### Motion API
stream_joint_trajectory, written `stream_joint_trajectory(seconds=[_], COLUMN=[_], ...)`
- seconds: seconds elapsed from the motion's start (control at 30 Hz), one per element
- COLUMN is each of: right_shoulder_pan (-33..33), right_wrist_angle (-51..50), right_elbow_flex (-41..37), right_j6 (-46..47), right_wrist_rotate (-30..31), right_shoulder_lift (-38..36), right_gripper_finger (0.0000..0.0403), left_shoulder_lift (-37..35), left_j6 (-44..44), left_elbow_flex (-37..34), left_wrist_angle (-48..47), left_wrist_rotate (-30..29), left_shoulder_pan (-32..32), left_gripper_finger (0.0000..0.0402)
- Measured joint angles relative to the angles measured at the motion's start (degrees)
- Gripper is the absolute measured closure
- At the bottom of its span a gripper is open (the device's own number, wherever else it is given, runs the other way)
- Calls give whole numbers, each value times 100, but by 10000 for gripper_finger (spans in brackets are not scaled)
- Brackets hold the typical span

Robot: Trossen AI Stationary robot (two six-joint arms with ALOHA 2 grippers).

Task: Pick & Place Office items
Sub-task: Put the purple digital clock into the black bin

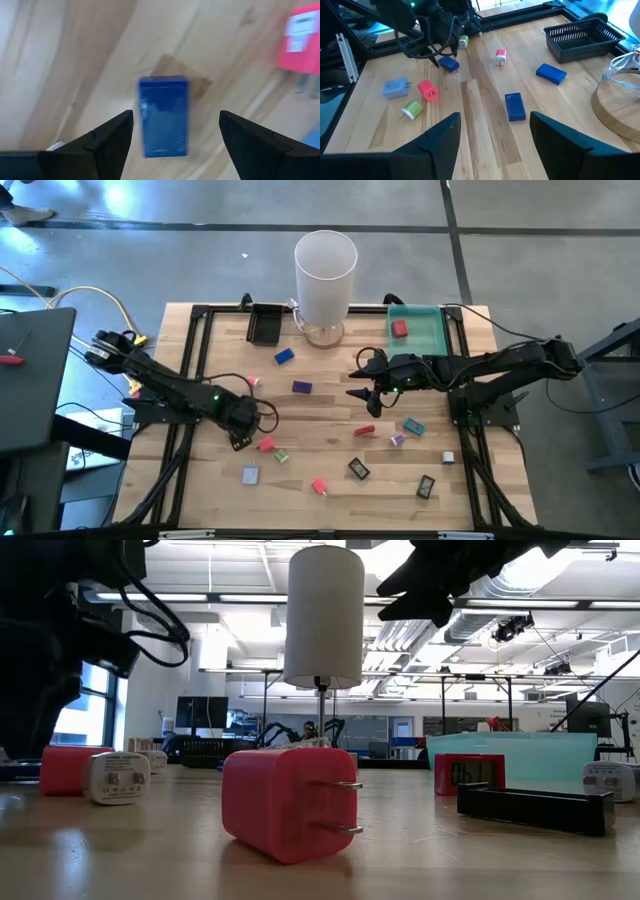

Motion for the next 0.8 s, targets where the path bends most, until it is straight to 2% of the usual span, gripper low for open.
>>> stream_joint_trajectory(seconds=[0.1,0.53,0.8], right_shoulder_pan=[0,0,0], right_wrist_angle=[1,55,86], right_elbow_flex=[-2,-2,-1], right_j6=[0,0,0], right_wrist_rotate=[0,2,2], right_shoulder_lift=[0,24,24], right_gripper_finger=[176,176,176], left_shoulder_lift=[32,246,250], left_j6=[-2,-22,-153], left_elbow_flex=[0,15,73], left_wrist_angle=[234,176,167], left_wrist_rotate=[-1,-232,35], left_shoulder_pan=[-121,-223,-220], left_gripper_finger=[115,115,115])
